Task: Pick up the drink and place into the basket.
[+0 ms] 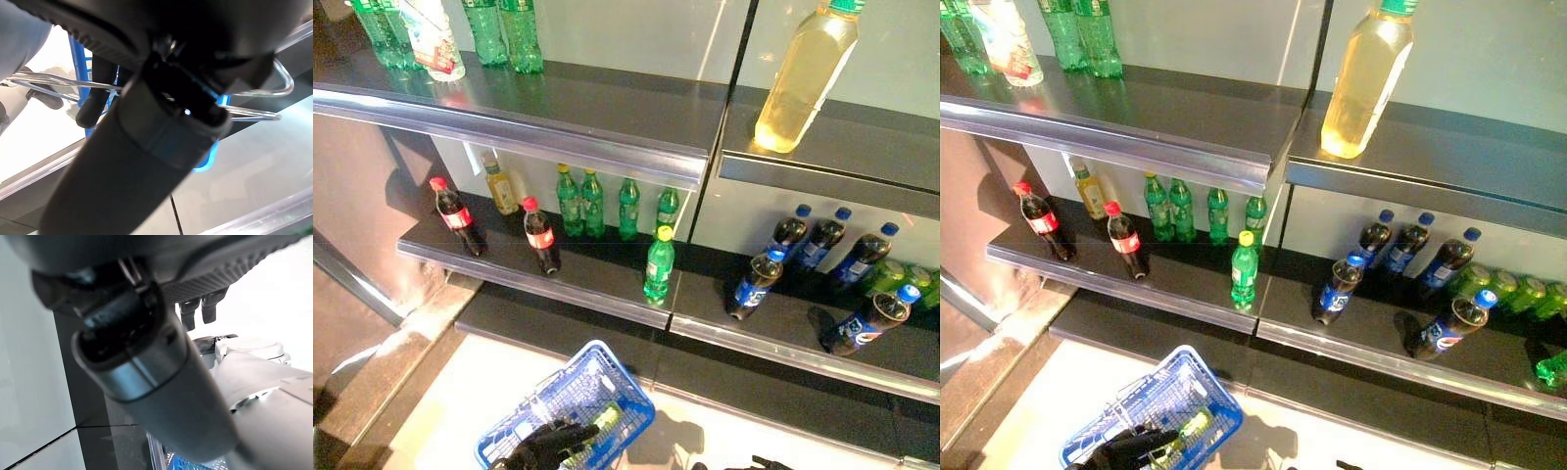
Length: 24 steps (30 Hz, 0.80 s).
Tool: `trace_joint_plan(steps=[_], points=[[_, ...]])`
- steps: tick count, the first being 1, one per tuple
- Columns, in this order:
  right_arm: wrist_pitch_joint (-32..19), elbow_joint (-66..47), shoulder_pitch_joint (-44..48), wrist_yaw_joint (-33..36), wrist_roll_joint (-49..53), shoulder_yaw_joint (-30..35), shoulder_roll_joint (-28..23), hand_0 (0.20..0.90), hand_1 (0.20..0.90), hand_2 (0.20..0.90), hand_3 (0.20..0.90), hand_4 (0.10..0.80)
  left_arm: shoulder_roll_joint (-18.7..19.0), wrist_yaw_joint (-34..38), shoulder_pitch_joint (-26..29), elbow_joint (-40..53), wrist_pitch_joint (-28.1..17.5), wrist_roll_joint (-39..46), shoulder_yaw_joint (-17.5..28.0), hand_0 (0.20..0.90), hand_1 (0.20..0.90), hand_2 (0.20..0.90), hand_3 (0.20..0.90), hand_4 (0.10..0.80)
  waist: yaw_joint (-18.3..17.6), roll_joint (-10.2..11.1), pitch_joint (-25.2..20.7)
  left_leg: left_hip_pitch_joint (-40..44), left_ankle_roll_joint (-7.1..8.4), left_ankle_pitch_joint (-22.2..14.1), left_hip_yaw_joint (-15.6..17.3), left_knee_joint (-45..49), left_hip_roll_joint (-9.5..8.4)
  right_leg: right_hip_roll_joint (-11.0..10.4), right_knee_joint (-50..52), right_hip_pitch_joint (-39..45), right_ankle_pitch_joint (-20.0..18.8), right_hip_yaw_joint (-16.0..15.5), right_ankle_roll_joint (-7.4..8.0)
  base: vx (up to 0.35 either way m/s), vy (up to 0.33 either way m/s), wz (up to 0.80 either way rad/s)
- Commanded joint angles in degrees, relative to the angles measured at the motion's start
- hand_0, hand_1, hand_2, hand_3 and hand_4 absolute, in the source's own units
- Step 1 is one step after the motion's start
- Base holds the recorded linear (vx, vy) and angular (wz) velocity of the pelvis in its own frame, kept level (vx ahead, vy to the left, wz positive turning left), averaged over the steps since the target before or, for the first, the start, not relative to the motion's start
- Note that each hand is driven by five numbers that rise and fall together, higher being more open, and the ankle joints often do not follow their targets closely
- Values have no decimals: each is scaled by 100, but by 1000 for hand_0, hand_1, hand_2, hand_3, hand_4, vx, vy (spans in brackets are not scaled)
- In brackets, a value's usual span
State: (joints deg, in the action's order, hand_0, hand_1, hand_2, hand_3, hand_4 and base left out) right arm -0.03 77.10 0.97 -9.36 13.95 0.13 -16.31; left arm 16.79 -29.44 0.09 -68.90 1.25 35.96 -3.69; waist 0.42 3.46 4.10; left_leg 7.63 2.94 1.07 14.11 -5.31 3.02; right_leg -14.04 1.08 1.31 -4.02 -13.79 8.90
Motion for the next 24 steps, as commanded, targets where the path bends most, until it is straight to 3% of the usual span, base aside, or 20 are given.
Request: trace_joint_plan(steps=[1,15,19,24], points=[[-135,110,138,91,94,40,-167,900,900,900,900,800,384,-389,257,219,-333,-111,140,300,300,300,200,100,105,-301,177,34,-548,-748,-55,400,-374,-83,948,-220,-39,156,164,22,57,4],[-186,139,108,49,-53,18,-155,900,900,900,900,800,377,-372,229,88,-387,-30,212,300,300,300,200,100,68,-293,215,49,-596,-781,-111,417,-467,-123,1125,-429,-184,202,232,26,30,2],[-158,162,141,108,-150,21,-210,900,900,900,900,800,304,-479,207,21,-419,-45,204,300,300,300,200,100,82,-259,211,8,-598,-791,-167,506,-478,1,974,-319,-55,267,182,38,102,0],[-138,148,132,120,-54,90,-248,900,900,900,900,800,275,-495,242,8,-441,-94,134,300,300,300,200,100,154,-156,274,34,-675,-802,-372,411,-648,-181,1205,-491,-482,379,284,22,130,4]])
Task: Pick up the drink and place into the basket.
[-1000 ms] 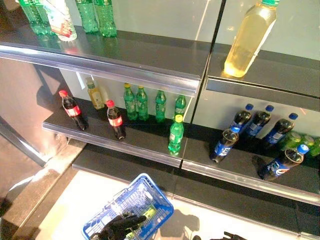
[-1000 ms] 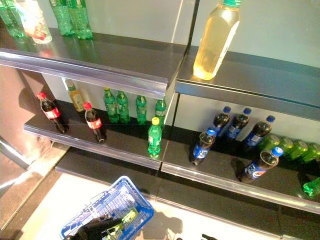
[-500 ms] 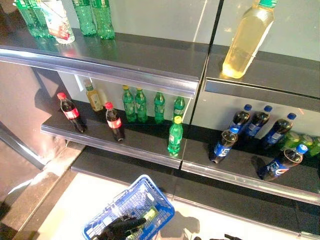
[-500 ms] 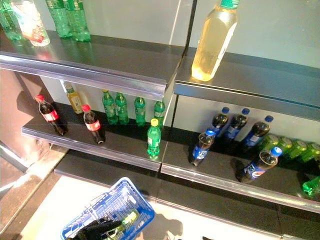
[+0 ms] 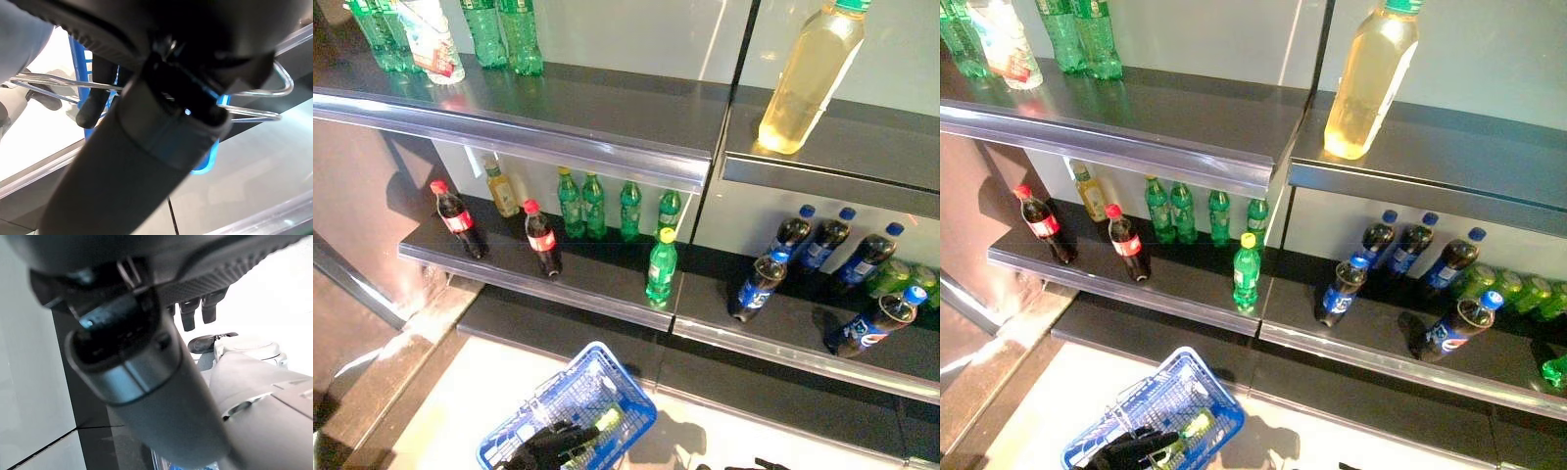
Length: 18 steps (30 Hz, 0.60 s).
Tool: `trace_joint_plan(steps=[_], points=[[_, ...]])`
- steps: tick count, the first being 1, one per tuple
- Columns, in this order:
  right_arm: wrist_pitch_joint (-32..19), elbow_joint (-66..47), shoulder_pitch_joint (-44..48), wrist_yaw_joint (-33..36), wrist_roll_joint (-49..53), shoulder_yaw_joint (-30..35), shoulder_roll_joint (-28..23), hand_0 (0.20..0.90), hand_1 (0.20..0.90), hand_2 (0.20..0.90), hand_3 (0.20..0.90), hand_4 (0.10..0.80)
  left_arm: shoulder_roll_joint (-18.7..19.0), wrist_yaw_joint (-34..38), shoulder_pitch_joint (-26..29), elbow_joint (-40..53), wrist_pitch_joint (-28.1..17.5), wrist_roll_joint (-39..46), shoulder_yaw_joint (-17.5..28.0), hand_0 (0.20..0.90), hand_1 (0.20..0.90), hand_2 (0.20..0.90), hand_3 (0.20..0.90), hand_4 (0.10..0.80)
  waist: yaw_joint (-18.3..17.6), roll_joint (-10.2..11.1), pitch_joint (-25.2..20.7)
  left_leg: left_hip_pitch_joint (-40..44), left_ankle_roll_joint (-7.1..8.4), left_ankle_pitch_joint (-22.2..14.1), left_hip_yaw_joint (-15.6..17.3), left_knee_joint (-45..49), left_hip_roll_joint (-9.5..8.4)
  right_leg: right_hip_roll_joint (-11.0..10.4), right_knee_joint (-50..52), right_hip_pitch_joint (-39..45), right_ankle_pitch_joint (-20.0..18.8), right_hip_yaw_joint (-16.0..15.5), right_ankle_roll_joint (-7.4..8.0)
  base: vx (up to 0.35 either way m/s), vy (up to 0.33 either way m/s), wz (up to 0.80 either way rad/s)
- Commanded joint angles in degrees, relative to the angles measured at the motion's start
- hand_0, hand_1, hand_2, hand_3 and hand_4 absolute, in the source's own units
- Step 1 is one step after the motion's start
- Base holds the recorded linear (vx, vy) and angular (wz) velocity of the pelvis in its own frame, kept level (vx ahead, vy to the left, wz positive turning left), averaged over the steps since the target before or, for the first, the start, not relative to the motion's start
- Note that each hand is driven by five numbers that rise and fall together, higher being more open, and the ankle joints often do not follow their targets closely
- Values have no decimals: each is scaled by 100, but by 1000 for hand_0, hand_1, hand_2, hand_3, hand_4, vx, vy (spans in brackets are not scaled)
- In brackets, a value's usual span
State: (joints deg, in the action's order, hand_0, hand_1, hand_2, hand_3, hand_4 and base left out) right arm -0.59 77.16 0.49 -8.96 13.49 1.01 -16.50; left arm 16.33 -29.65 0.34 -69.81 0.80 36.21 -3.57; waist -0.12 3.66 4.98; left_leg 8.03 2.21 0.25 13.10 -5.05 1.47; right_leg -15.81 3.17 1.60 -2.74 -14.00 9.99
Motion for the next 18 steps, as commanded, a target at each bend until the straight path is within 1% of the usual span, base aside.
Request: trace_joint_plan(steps=[1,2,3,4,5,6,8,9,10,11,12,13,14,15,16,17,18], points=[[-83,139,175,77,0,4,-226,900,900,900,900,800,321,-465,223,96,-399,-120,120,300,300,300,200,100,210,-170,190,-7,-609,-718,-288,376,-505,-19,1033,-548,-639,413,184,17,169,21],[-132,133,126,50,55,21,-209,900,900,900,900,800,327,-457,246,66,-408,-109,99,300,300,300,200,100,184,-197,232,21,-645,-689,-434,296,-539,-54,1400,-787,-822,556,206,21,181,29],[-155,123,94,22,62,39,-216,900,900,900,900,800,340,-476,250,60,-401,-123,103,300,300,300,200,100,154,-229,257,48,-650,-661,-502,254,-541,-46,1583,-920,-879,644,199,23,183,32],[-161,120,86,12,62,44,-220,900,900,900,900,800,342,-479,250,59,-400,-128,105,300,300,300,200,100,148,-236,262,56,-651,-654,-516,241,-543,-45,1633,-956,-884,667,197,25,140,36],[-195,119,54,-13,62,62,-221,900,900,900,900,800,349,-483,249,60,-394,-132,95,300,300,300,200,100,117,-275,290,80,-655,-630,-574,212,-537,-13,1789,-1067,-907,753,178,39,169,35],[-228,140,26,-33,3,92,-225,900,900,900,900,800,340,-451,252,43,-381,-120,80,300,300,300,200,100,56,-351,318,117,-656,-589,-681,166,-532,84,2021,-1225,-896,901,136,45,175,36],[-236,162,17,-37,-19,98,-230,900,900,900,900,800,337,-424,245,46,-364,-99,78,300,300,300,200,100,18,-381,325,138,-654,-575,-732,141,-531,187,2091,-1289,-842,987,112,37,104,30],[-253,190,13,-34,-11,94,-233,900,900,900,900,800,339,-417,249,46,-341,-82,67,300,300,300,200,100,-20,-389,327,145,-658,-572,-774,129,-542,313,2076,-1315,-774,1045,92,86,83,35],[-303,271,6,-34,8,63,-220,900,900,900,900,800,339,-430,265,21,-317,-86,59,300,300,300,200,100,-104,-356,333,166,-670,-587,-898,119,-603,642,1875,-1315,-556,1072,49,86,63,27],[-305,278,6,-38,1,60,-219,900,900,900,900,800,337,-429,266,18,-317,-90,63,300,300,300,200,100,-115,-351,336,173,-668,-592,-910,119,-607,670,1837,-1303,-533,1056,45,125,32,40],[-307,309,11,-36,-4,33,-202,900,900,900,900,800,330,-415,276,11,-312,-80,65,300,300,300,200,100,-162,-297,340,199,-670,-621,-945,107,-664,877,1552,-1306,-463,993,50,124,-12,39],[-299,327,2,-33,61,7,-189,900,900,900,900,800,329,-415,297,22,-302,-98,23,300,300,300,200,100,-250,-258,354,241,-678,-638,-999,76,-722,1160,1335,-1410,-427,1037,46,133,-12,48],[-294,332,-2,-38,85,-3,-191,900,900,900,900,800,329,-417,303,28,-301,-105,10,300,300,300,200,100,-281,-254,361,259,-679,-648,-1026,70,-734,1235,1286,-1432,-418,1057,39,129,-15,32],[-275,352,-18,-58,109,-38,-196,900,900,900,900,800,334,-413,337,44,-296,-111,-38,300,300,300,200,100,-362,-241,371,298,-681,-663,-1106,54,-777,1432,1187,-1535,-429,1139,13,117,-32,68],[-246,373,-33,-77,165,-104,-208,900,900,900,900,800,350,-395,431,61,-272,-100,-94,300,300,300,200,100,-434,-250,376,322,-693,-678,-1230,69,-808,1633,1219,-1660,-401,1214,-86,108,-67,101],[-230,382,-5,-82,184,-157,-220,900,900,900,900,800,328,-316,511,80,-268,-44,-96,300,300,300,200,100,-410,-256,364,245,-713,-663,-1341,136,-849,1720,1090,-1501,-230,1308,-242,75,-94,155],[-219,395,18,-85,195,-202,-221,900,900,900,900,800,298,-257,544,91,-278,1,-100,300,300,300,200,100,-385,-261,346,189,-708,-644,-1433,191,-889,1782,909,-1312,-118,1366,-337,34,-112,147]])
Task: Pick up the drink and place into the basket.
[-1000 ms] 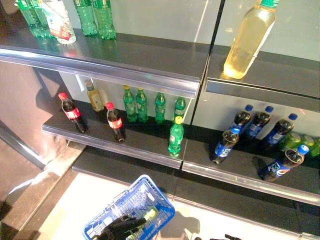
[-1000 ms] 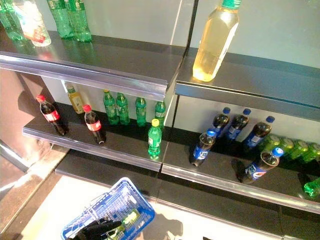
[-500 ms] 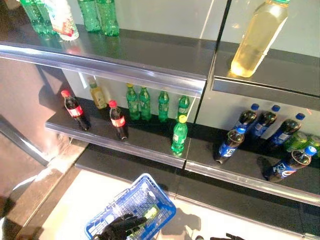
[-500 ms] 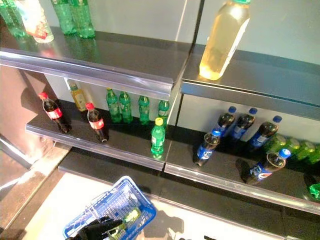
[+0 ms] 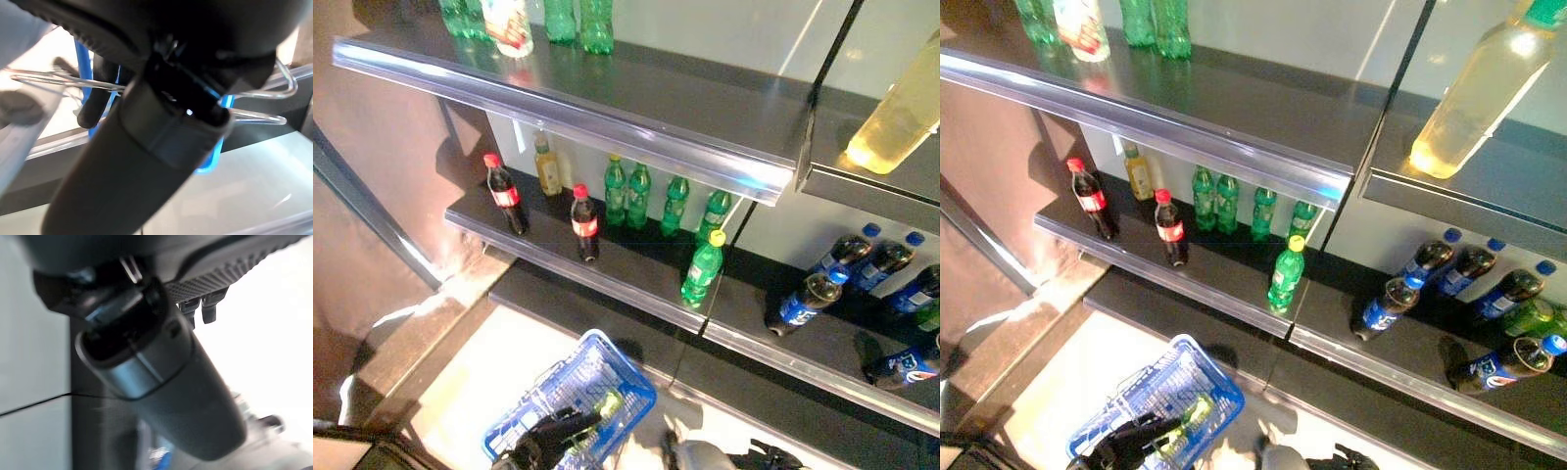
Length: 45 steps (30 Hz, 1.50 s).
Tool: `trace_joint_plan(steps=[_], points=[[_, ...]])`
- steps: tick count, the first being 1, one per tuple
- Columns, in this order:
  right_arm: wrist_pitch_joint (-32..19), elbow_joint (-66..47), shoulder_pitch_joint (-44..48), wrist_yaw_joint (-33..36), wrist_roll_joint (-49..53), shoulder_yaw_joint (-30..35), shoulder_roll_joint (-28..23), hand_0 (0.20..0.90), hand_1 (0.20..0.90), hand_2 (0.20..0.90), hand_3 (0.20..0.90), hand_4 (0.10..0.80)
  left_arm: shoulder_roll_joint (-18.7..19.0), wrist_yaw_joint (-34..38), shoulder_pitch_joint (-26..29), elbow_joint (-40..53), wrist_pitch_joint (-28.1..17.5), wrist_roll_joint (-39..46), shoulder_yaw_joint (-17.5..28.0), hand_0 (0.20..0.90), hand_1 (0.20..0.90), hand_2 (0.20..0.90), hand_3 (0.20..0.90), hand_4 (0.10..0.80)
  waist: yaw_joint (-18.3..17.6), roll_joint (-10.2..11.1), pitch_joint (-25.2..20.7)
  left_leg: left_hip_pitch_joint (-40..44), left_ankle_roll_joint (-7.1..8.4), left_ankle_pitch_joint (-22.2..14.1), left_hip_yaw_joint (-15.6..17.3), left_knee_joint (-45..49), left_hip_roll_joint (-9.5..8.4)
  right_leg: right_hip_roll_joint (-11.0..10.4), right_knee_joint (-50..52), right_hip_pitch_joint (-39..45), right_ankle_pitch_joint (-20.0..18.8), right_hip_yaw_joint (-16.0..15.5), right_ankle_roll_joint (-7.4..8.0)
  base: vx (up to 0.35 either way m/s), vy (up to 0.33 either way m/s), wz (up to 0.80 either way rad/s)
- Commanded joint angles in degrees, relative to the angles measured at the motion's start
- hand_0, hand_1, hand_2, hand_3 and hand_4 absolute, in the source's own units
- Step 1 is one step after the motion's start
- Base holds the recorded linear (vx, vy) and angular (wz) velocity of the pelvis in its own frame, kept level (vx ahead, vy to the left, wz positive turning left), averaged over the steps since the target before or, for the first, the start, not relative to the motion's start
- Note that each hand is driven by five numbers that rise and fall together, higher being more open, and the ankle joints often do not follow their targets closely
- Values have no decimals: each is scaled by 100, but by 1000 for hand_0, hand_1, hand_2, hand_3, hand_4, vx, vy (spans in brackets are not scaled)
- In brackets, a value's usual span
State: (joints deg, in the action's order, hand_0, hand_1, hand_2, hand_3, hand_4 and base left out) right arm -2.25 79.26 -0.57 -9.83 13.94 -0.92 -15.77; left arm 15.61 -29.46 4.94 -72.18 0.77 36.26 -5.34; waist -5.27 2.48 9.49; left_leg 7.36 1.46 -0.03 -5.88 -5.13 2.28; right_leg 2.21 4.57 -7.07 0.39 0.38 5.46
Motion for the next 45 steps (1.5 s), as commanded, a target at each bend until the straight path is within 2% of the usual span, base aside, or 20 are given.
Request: trace_joint_plan(steps=[1,3,5,6,7,10,11,12,14,15,17,21,26,29,31,32,33,38,42,45], points=[[-17,175,146,19,177,-42,-295,900,900,900,900,800,309,-253,70,349,-315,-36,98,300,300,300,200,100,165,-176,-141,188,-607,-619,427,342,-983,11,567,-182,-246,-24,-5,39,-99,107],[46,67,162,104,236,-43,-300,900,900,900,900,800,215,-369,15,417,-362,-139,68,300,300,300,200,100,213,-201,-169,-75,-493,-736,609,988,-1006,-83,383,216,-52,-34,-143,29,-58,38],[11,12,131,158,308,8,-319,900,900,900,900,800,163,-418,-1,472,-364,-166,13,300,300,300,200,100,227,-190,-124,-358,-343,-613,810,1576,-928,-196,282,408,-31,-72,-187,11,13,38],[22,-31,127,204,369,37,-327,900,900,900,900,800,143,-429,-19,542,-342,-162,-46,300,300,300,200,100,223,-182,-95,-498,-213,-529,979,1845,-758,-263,210,525,-21,-120,-211,8,145,54],[5,-111,145,208,441,84,-378,900,900,900,900,800,113,-463,-91,725,-323,-140,-135,300,300,300,200,100,232,-182,-55,-625,-7,-380,1128,1985,-409,-421,112,689,-13,-230,-248,21,212,47],[-28,-129,200,130,375,76,-421,900,900,900,900,800,100,-394,-166,877,-279,-53,-102,300,300,300,200,100,253,-182,-106,-484,5,-400,1066,1596,-160,-562,63,720,-10,-255,-216,34,175,26],[-28,-129,200,130,375,76,-421,900,900,900,900,800,100,-394,-166,877,-279,-53,-102,300,300,300,200,100,253,-182,-106,-484,5,-400,1066,1596,-160,-562,63,720,-10,-255,-216,50,393,4],[-17,-190,240,122,455,26,-498,900,900,900,900,800,129,-376,-185,910,-214,-69,-4,300,300,300,200,100,285,-248,-230,-291,159,-23,698,973,276,-630,71,668,72,-135,-221,42,375,1],[-4,-207,255,120,461,34,-536,900,900,900,900,800,114,-392,-198,881,-248,-80,24,300,300,300,200,100,299,-276,-255,-254,229,86,517,905,370,-645,113,631,110,-73,-224,31,399,-12],[5,-217,303,94,423,42,-613,900,900,900,900,800,85,-415,-226,856,-308,-56,60,300,300,300,200,100,301,-324,-291,-144,324,63,230,830,420,-675,250,503,174,52,-210,12,454,-27],[-13,-191,349,133,372,105,-682,900,900,900,900,800,67,-480,-204,830,-339,2,70,300,300,300,200,100,265,-390,-257,-115,351,-129,183,837,386,-757,536,308,274,157,-137,1,512,-58],[-22,-155,354,151,422,233,-736,900,900,900,900,800,118,-500,-26,712,-338,87,29,300,300,300,200,100,111,-372,-173,4,297,-589,408,792,277,-989,862,44,266,185,113,-5,338,-31],[-101,-204,249,19,158,266,-664,900,900,900,900,800,257,-575,182,543,-369,351,132,300,300,300,200,100,112,-18,-54,-168,37,-1139,336,1387,-152,-1274,604,11,-111,506,475,-2,285,-31],[-209,-240,152,11,324,337,-577,900,900,900,900,800,308,-673,182,409,-347,116,180,300,300,300,200,100,170,219,-14,-288,-107,-1323,330,1552,-420,-1488,-1,13,-736,637,690,-21,201,-36],[-226,-253,126,12,276,392,-543,900,900,900,900,800,327,-688,163,387,-363,32,175,300,300,300,200,100,185,231,0,-263,-115,-1270,398,1473,-429,-1528,-268,-46,-892,488,723,-74,149,-56],[-220,-248,133,7,204,419,-513,900,900,900,900,800,357,-690,129,401,-392,19,156,300,300,300,200,100,209,217,27,-225,-104,-1194,512,1372,-377,-1550,-422,-160,-956,245,749,-209,189,-96],[-216,-250,137,-19,-17,442,-469,900,900,900,900,800,399,-610,38,488,-418,126,224,300,300,300,200,100,353,199,44,-184,-99,-1033,790,1141,-277,-1670,-411,-188,-984,-267,745,-300,197,-127],[-287,-196,151,20,232,429,-449,900,900,900,900,800,545,-612,-44,343,-518,-15,351,300,300,300,200,100,565,72,-97,-314,-270,-581,1156,619,-154,-1590,575,-37,-829,-399,613,-260,51,-64],[-286,-246,223,64,271,348,-395,900,900,900,900,800,588,-539,-53,265,-473,-3,403,300,300,300,200,100,632,71,-208,-387,-340,-549,1245,564,-199,-1517,531,250,-728,-449,526,-122,-42,-46],[-247,-230,287,69,245,297,-365,900,900,900,900,800,597,-462,-44,261,-387,-3,477,300,300,300,200,100,713,115,-282,-373,-331,-593,1304,524,-256,-1565,193,434,-736,-641,522,-60,-78,-59]])
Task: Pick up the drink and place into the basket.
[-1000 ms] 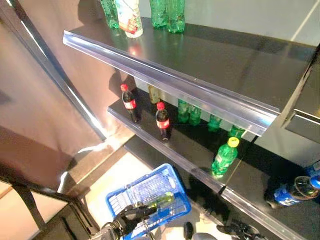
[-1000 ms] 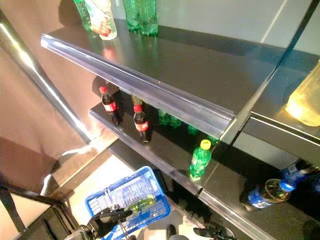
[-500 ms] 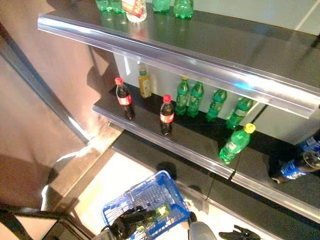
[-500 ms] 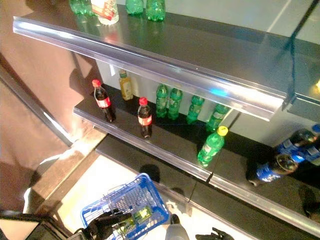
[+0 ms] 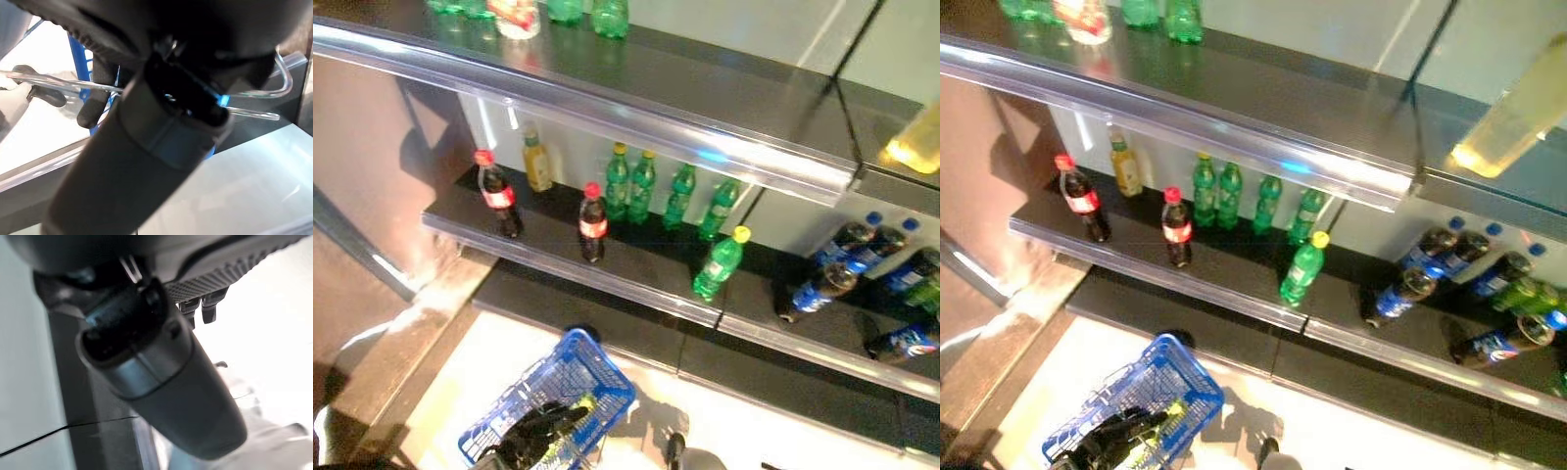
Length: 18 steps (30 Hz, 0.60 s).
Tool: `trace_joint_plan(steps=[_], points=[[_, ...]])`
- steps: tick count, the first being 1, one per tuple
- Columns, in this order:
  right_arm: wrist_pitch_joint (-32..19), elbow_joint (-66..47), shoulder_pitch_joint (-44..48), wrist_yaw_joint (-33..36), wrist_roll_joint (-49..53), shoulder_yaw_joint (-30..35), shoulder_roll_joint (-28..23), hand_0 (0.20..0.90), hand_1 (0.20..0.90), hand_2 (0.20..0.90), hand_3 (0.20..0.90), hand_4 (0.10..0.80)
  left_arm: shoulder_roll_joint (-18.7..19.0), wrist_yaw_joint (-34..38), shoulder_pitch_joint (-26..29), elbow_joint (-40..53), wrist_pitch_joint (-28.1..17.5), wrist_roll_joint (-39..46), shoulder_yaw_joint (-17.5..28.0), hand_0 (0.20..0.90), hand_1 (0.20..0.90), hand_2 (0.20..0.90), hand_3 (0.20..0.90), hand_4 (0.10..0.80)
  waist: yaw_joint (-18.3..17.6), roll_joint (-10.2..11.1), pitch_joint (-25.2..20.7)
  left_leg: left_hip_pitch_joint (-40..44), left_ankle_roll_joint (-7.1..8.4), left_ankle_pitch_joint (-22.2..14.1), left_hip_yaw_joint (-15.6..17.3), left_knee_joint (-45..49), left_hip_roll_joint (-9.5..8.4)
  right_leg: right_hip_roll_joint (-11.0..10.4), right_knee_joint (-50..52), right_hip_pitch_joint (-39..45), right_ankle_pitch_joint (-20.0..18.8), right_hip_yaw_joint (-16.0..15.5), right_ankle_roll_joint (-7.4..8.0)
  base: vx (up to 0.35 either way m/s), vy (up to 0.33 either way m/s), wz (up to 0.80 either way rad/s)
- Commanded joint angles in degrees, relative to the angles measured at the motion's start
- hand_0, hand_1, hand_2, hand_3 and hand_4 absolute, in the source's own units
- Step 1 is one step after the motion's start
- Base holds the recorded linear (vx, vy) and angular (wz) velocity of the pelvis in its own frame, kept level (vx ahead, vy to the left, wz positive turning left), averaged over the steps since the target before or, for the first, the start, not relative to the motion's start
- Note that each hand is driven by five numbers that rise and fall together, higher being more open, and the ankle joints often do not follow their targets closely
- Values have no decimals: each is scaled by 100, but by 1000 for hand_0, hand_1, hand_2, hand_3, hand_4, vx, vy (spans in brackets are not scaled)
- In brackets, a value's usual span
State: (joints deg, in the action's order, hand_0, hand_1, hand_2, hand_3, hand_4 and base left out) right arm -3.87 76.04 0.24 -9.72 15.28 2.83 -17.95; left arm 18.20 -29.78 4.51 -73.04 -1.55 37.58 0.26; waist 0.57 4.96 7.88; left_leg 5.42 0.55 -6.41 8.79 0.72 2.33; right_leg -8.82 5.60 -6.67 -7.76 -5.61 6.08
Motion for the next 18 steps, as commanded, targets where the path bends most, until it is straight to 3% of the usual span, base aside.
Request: trace_joint_plan(steps=[1,2,4,8,10,13,18], points=[[-69,115,245,62,117,-96,-126,900,900,900,900,800,350,-417,1,340,-113,-138,-62,300,300,300,200,100,159,-118,-146,-146,-225,24,-131,-92,-273,-480,-79,433,56,-143,476,-104,-295,-74],[17,107,309,47,133,-159,-86,900,900,900,900,800,381,-422,-51,366,-75,-183,-25,300,300,300,200,100,227,-121,-178,-46,-155,-14,1,-139,-237,-558,-237,431,0,-432,531,-98,-316,-58],[126,98,334,73,145,-198,-86,900,900,900,900,800,377,-395,-122,382,-77,-144,11,300,300,300,200,100,239,-159,-210,9,-106,3,114,-170,-161,-462,-387,553,192,-539,520,-78,-245,-26],[249,122,321,118,46,-199,-100,900,900,900,900,800,284,-303,-238,408,-99,-67,11,300,300,300,200,100,209,-202,-251,52,-53,50,172,-193,-100,-279,-527,718,384,-471,457,-48,-86,-16],[295,125,301,126,14,-219,-134,900,900,900,900,800,112,-270,-340,447,-214,-165,-6,300,300,300,200,100,285,-225,-268,20,53,131,-83,-162,-89,-162,-709,925,473,-319,332,-142,-62,-9],[327,160,252,264,166,-153,-138,900,900,900,900,800,55,-272,-290,404,-203,-150,-79,300,300,300,200,100,218,-307,-329,134,128,299,45,-461,3,-144,-623,1014,629,-436,282,-86,36,-10],[178,262,134,212,91,-61,-103,900,900,900,900,800,45,-121,-231,360,-221,-9,-140,300,300,300,200,100,152,-366,-328,178,114,321,-9,-508,-19,-168,-398,1000,749,-512,280,-77,55,6]])
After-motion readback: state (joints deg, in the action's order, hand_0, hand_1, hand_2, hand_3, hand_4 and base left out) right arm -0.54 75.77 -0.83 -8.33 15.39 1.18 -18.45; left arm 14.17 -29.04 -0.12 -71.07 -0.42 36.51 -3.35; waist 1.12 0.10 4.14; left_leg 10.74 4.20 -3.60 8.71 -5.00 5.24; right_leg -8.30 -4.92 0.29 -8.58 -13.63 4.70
